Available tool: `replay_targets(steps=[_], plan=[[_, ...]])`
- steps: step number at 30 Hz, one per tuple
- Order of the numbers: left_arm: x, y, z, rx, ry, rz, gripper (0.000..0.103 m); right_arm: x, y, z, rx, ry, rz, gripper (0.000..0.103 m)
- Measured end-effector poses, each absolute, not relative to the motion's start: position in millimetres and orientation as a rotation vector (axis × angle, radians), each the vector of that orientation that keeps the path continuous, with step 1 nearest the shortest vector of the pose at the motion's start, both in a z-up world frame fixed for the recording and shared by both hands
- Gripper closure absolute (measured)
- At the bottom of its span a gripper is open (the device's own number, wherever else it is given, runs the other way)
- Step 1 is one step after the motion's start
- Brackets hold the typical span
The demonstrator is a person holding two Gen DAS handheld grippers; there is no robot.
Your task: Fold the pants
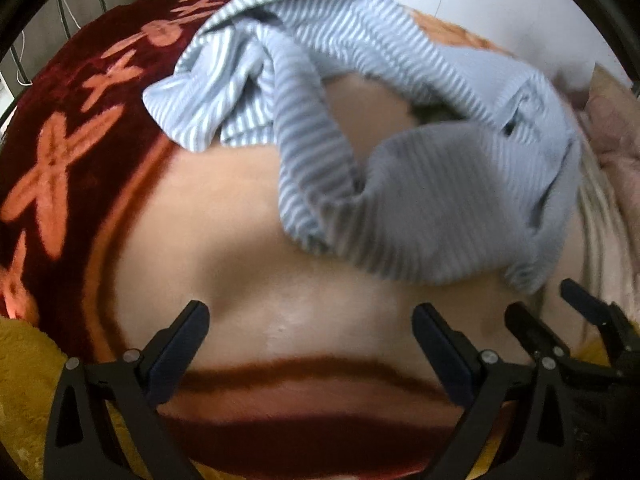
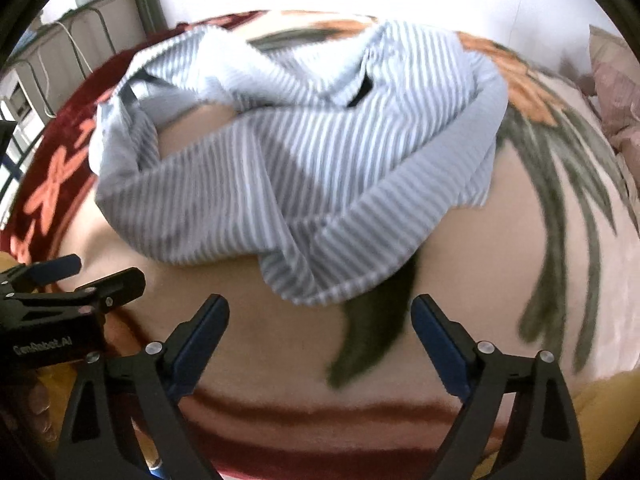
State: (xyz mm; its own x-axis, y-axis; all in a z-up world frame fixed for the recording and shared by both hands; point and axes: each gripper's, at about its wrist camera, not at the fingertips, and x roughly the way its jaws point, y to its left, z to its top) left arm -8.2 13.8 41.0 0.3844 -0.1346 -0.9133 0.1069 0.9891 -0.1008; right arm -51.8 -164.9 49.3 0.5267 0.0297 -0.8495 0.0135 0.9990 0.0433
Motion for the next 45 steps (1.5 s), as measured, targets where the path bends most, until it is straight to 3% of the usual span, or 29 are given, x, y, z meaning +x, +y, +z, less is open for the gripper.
replay_targets(steps=[8, 26, 45], plan=[[-4.6, 30.3, 89.2, -0.051, 1.078, -0.134, 0.000, -60.3, -198.2, 93.1, 0.113, 0.964, 0.005, 0.008], [99.7, 40.9, 124.1, 0.006, 1.006, -0.033, 0.000, 66.5, -289.1, 112.5, 0.097, 0.965, -0.125, 0.008], [166.0, 49.6, 104.9, 0.022, 1.019, -0.006, 0.000, 135.2, -332.6, 94.6, 0.168, 0.963, -0.095, 0.008]])
